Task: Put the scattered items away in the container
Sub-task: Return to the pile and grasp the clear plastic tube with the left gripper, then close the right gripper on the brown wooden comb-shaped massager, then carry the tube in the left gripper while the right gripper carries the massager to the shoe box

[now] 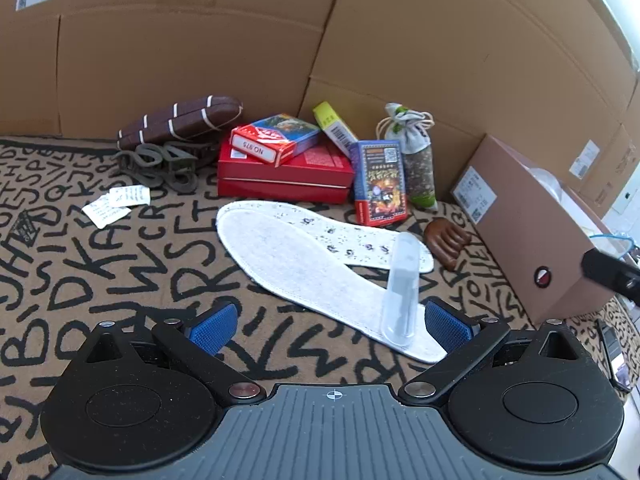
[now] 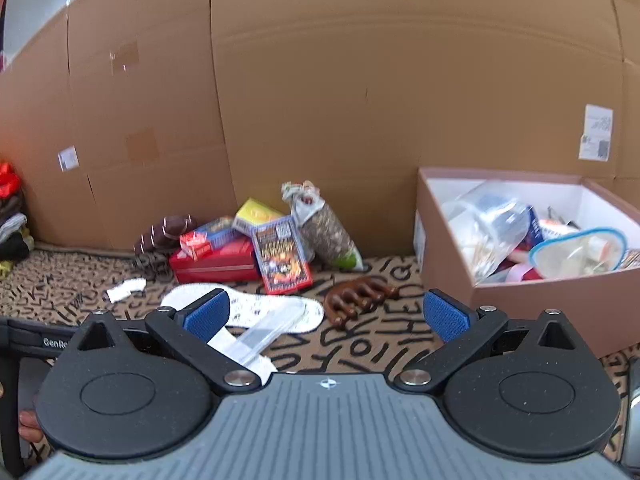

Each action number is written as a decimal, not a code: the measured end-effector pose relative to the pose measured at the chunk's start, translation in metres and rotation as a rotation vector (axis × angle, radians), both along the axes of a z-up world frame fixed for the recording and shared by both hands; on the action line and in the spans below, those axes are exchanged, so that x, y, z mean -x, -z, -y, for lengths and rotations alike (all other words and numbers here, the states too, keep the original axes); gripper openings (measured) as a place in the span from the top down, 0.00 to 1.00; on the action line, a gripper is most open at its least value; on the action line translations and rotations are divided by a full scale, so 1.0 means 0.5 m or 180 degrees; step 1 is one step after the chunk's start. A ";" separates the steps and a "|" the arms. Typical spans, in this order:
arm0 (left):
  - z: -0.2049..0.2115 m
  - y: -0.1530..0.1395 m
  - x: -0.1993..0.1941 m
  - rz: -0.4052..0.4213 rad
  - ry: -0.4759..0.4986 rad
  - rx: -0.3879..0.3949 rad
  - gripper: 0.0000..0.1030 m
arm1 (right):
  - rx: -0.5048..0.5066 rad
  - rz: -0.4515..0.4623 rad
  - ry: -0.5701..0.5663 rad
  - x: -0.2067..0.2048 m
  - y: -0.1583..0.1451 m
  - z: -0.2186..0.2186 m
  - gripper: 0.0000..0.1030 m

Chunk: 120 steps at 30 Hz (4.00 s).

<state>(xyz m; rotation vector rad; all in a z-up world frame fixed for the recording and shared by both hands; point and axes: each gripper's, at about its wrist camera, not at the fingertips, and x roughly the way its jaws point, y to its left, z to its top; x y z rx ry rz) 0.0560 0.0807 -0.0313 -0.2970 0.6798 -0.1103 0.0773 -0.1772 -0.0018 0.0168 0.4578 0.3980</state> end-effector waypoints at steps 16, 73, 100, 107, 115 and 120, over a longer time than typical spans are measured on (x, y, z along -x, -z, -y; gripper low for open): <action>0.088 0.043 -0.071 -0.0035 0.0775 -0.0068 0.24 | 0.0025 -0.0539 0.0125 -0.150 0.081 -0.056 0.01; 0.125 0.034 0.019 -0.0001 0.0722 -0.0738 0.74 | 0.0362 -0.0760 -0.0244 -0.041 0.154 -0.067 0.42; 0.155 0.069 0.035 -0.0008 0.0781 -0.1023 0.55 | 0.0497 -0.0595 -0.0119 -0.013 0.164 -0.089 0.26; 0.158 0.069 0.040 0.0000 0.0804 -0.1084 0.61 | 0.0512 -0.0546 -0.0120 -0.006 0.167 -0.092 0.26; 0.169 0.065 0.053 0.0014 0.0843 -0.1136 0.75 | 0.0379 -0.0590 -0.0118 0.001 0.161 -0.081 0.42; 0.165 0.058 0.060 -0.0028 0.0852 -0.0965 0.75 | 0.0172 -0.0692 -0.0144 0.010 0.153 -0.061 0.42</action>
